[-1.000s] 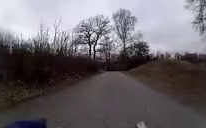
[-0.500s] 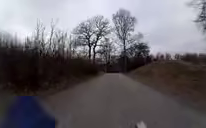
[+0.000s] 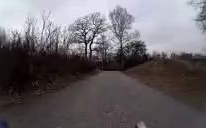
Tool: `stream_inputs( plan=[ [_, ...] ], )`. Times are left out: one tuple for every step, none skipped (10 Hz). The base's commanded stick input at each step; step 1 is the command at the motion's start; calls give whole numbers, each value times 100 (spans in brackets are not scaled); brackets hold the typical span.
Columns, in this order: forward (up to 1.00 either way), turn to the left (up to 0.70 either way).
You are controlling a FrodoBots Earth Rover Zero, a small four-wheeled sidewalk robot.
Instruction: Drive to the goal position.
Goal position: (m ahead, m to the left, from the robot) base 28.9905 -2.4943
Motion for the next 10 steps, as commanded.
stream_inputs(
  plan=[
    [100, -40],
    [100, -40],
    [100, -40],
    [100, -40],
    [100, -40],
    [100, -40],
    [100, -37],
    [100, -33],
    [100, 0],
    [100, 0]
  ],
)
